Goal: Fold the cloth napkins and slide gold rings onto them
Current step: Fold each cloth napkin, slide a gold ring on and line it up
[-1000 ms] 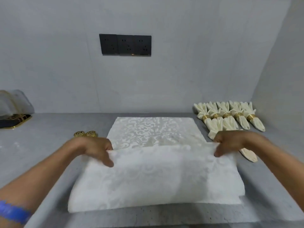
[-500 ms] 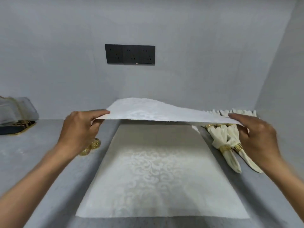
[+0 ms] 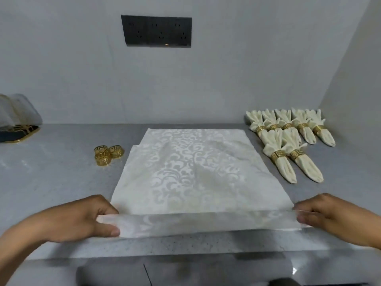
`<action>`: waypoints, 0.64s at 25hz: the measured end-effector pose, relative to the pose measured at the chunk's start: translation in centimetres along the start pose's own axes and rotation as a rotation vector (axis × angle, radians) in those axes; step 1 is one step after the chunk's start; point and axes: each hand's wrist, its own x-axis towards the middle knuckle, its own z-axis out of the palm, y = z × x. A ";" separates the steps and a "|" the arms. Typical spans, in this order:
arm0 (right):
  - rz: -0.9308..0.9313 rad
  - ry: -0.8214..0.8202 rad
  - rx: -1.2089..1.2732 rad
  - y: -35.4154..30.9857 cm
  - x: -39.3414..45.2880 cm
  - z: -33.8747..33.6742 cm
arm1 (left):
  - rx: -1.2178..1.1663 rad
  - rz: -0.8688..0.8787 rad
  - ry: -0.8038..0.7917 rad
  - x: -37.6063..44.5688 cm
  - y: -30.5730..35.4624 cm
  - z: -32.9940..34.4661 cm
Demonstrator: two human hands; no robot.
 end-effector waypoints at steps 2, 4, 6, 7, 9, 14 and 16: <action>0.089 -0.191 0.155 0.6 -0.7 -0.6 | -0.091 -0.054 -0.154 -0.8 0.2 -0.3; 0.165 -0.268 0.222 0.5 -0.2 -1.5 | -0.147 -0.094 -0.187 -0.7 0.8 -0.5; 0.234 -0.203 0.223 -0.3 1.5 -2.2 | -0.193 -0.155 -0.032 0.5 0.8 -0.3; 0.271 -0.123 0.232 -0.6 2.5 -2.3 | -0.239 -0.209 0.082 1.3 0.8 -0.3; 0.358 0.071 0.303 -0.7 4.8 -2.1 | -0.341 -0.302 0.291 3.0 0.3 -0.2; 0.465 0.280 0.346 0.6 10.1 -0.4 | -0.392 -0.394 0.568 5.2 -0.9 0.4; 0.493 0.353 0.337 1.2 11.3 0.4 | -0.359 -0.367 0.645 5.3 -1.6 0.7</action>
